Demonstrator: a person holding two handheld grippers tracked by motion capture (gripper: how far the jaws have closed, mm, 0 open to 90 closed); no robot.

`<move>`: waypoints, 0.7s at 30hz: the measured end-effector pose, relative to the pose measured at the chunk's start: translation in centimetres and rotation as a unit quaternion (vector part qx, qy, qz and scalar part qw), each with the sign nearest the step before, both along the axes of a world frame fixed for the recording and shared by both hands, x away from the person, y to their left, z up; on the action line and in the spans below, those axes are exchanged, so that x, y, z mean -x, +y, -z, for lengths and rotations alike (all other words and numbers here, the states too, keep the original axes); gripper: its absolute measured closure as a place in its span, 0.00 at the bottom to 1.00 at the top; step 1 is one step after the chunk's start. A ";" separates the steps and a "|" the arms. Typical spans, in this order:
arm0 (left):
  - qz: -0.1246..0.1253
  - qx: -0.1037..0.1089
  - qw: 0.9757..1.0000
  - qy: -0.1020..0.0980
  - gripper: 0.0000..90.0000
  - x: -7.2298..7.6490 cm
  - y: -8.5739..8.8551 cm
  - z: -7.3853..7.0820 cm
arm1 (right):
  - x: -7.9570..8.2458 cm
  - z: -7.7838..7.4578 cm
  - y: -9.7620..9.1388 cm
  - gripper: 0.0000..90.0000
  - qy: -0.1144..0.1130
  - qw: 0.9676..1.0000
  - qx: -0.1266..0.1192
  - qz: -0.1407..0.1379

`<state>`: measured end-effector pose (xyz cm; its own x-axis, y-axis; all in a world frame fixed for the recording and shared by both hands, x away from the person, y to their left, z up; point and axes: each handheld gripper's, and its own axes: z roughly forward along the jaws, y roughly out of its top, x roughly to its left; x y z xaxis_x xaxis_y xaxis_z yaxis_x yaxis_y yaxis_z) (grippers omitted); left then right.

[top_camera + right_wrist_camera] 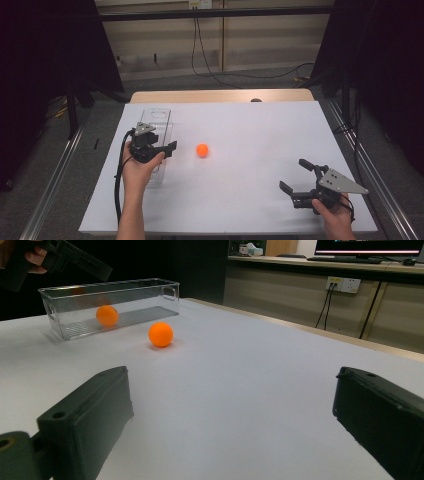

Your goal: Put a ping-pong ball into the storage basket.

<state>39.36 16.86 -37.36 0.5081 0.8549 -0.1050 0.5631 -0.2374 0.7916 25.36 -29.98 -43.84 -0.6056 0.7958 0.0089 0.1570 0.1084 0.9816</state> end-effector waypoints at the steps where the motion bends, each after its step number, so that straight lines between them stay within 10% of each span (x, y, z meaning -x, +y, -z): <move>1: 0.000 0.001 1.000 0.000 0.31 0.0 -0.1 0.0 | 0.0 0.0 0.0 0.02 0.000 1.000 0.000 0.000; 21: 0.023 0.016 1.000 0.003 0.23 0.1 -1.6 -0.3 | 0.0 0.0 0.0 0.02 0.000 1.000 0.001 -0.001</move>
